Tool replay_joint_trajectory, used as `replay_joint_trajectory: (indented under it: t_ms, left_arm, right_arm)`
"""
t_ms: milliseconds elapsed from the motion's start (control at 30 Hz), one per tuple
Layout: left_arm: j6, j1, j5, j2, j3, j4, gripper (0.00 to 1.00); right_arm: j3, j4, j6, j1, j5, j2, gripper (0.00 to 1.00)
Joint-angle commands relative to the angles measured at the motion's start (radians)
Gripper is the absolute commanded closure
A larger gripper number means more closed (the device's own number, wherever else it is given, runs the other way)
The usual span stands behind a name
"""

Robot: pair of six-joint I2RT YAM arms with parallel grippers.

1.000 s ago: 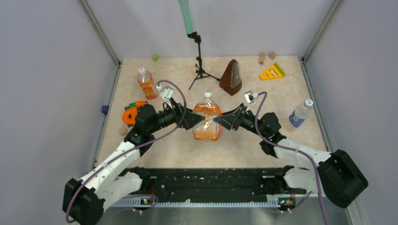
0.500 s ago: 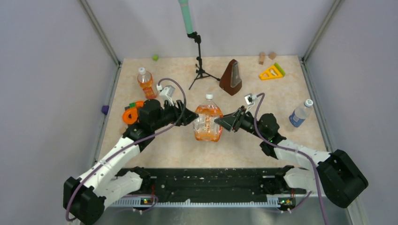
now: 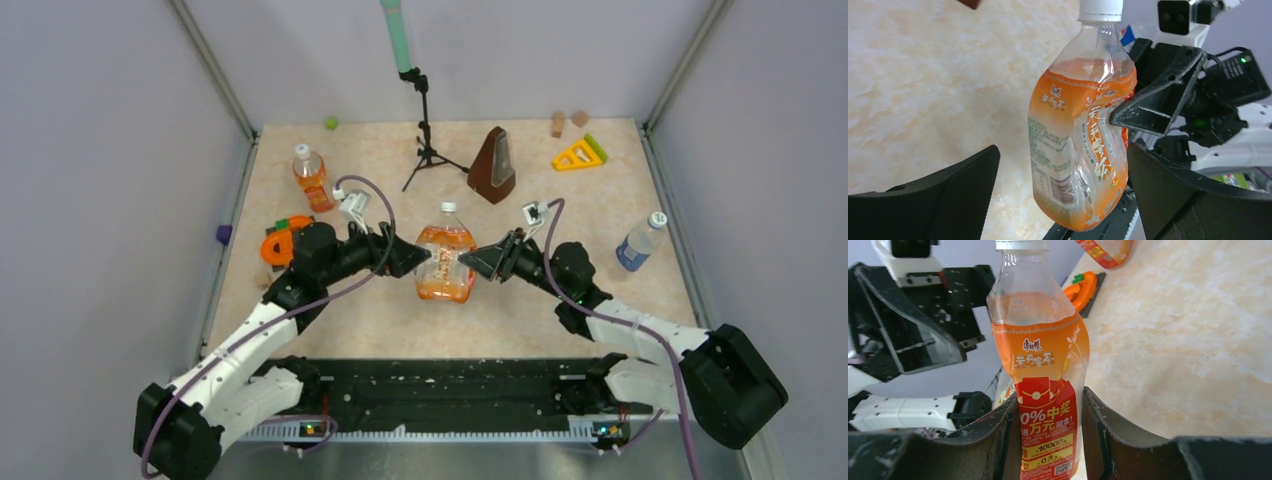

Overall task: Unscrew the bottle caps
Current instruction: Pick up the plastic bottle at the center of the board.

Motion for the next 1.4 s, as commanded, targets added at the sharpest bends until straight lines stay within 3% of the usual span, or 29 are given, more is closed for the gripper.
replay_joint_trajectory:
  t_ms: [0,167,300,433,500,700,800,1033,1200,1367]
  left_arm:
    - [-0.053,0.002,0.219,0.033,-0.041,0.302,0.02]
    - [-0.144,0.002,0.395,0.126,-0.024,0.496,0.03]
    - [-0.224,0.002,0.448,0.185,-0.031,0.641,0.18]
    - [-0.241,0.001,0.495,0.238,-0.024,0.673,0.32]
    - [-0.249,0.0,0.498,0.252,-0.026,0.681,0.33]
    - [-0.232,-0.001,0.462,0.245,-0.039,0.661,0.37]
    - [-0.192,-0.001,0.427,0.226,-0.034,0.602,0.56]
    - [-0.094,0.0,0.343,0.179,-0.009,0.446,0.65]
    - [-0.09,-0.001,0.351,0.192,0.005,0.438,0.86]
    - [-0.074,-0.001,0.341,0.184,0.003,0.41,1.0]
  right_arm:
    - [0.011,0.171,0.058,0.008,-0.077,-0.024,0.8]
    - [0.025,0.233,0.098,0.009,-0.128,0.003,0.81]
    - [0.017,0.31,0.131,0.008,-0.138,0.041,0.8]
    - [0.007,0.403,0.167,0.009,-0.13,0.082,0.81]
    - [-0.001,0.467,0.188,0.009,-0.124,0.105,0.81]
    - [-0.008,0.504,0.202,0.01,-0.109,0.136,0.81]
    - [-0.015,0.466,0.185,0.01,-0.095,0.123,0.81]
    - [-0.01,0.403,0.156,0.01,-0.118,0.096,0.76]
    - [-0.009,0.406,0.158,0.01,-0.146,0.11,0.69]
    - [-0.016,0.377,0.149,0.01,-0.142,0.099,0.56]
